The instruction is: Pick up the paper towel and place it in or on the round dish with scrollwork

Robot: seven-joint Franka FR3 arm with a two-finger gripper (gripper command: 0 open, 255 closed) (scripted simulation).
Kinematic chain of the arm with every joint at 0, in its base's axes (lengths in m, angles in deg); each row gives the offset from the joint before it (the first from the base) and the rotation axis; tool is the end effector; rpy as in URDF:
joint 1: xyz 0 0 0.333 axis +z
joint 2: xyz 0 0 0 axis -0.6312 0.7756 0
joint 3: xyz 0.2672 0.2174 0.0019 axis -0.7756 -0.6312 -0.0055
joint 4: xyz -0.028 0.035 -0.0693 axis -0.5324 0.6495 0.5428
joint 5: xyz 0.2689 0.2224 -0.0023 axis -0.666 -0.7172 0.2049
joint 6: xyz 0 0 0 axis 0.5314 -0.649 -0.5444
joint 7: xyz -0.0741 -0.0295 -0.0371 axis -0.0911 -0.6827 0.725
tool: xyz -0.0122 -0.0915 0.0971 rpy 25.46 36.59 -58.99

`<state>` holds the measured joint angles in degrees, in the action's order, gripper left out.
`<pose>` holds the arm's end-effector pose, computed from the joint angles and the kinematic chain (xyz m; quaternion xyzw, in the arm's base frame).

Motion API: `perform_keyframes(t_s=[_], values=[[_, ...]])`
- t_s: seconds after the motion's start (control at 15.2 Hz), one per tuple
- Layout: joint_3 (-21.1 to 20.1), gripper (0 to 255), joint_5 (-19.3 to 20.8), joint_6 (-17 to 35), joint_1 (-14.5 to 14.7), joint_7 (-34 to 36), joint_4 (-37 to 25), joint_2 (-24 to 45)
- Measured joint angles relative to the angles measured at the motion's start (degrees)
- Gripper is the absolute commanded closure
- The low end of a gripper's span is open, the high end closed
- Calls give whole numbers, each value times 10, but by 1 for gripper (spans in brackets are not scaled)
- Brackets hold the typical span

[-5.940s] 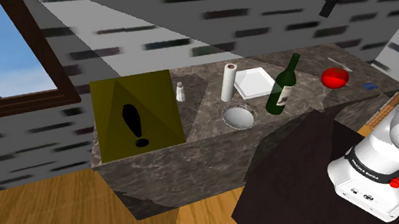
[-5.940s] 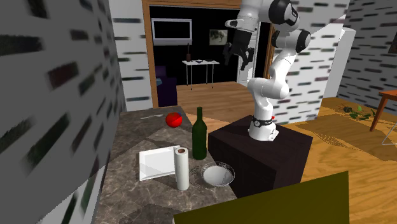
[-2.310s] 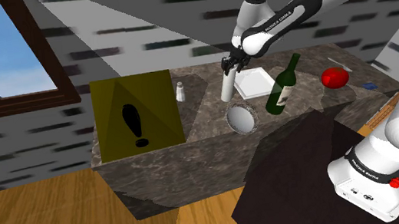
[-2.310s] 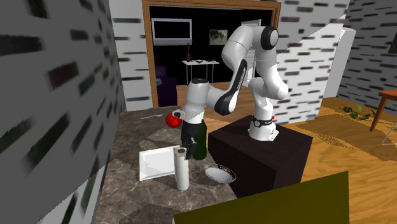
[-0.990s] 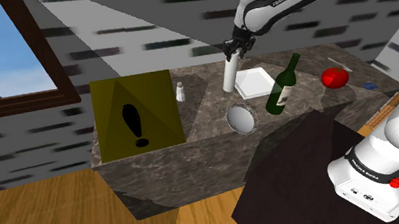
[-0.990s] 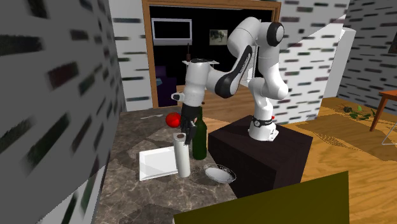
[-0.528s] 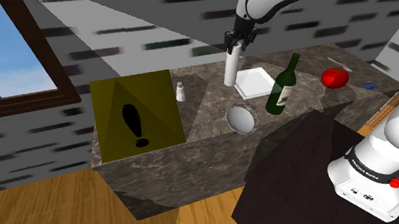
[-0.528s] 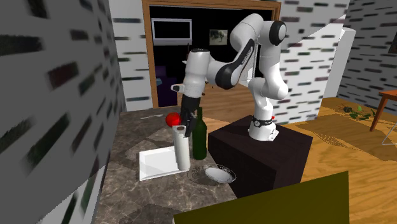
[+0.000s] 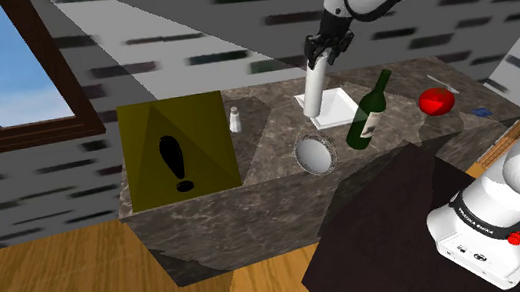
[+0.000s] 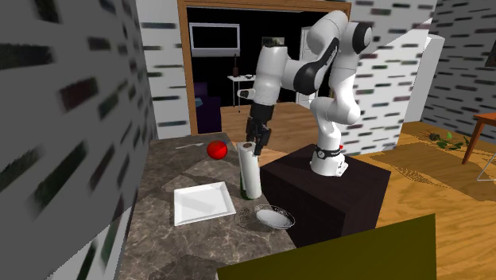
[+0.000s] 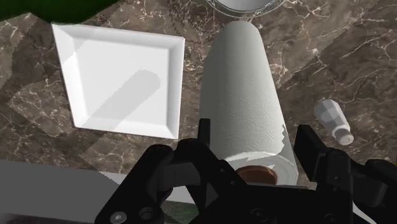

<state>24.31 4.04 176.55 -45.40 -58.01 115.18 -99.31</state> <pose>0.4701 0.0185 0.4722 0.9802 -0.1699 0.1000 0.0178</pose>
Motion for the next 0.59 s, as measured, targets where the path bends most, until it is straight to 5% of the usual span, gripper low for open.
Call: perform_keyframes(t_s=[0.59], values=[[-21, 255, -33, -80, 33, 27, 90, -170]])
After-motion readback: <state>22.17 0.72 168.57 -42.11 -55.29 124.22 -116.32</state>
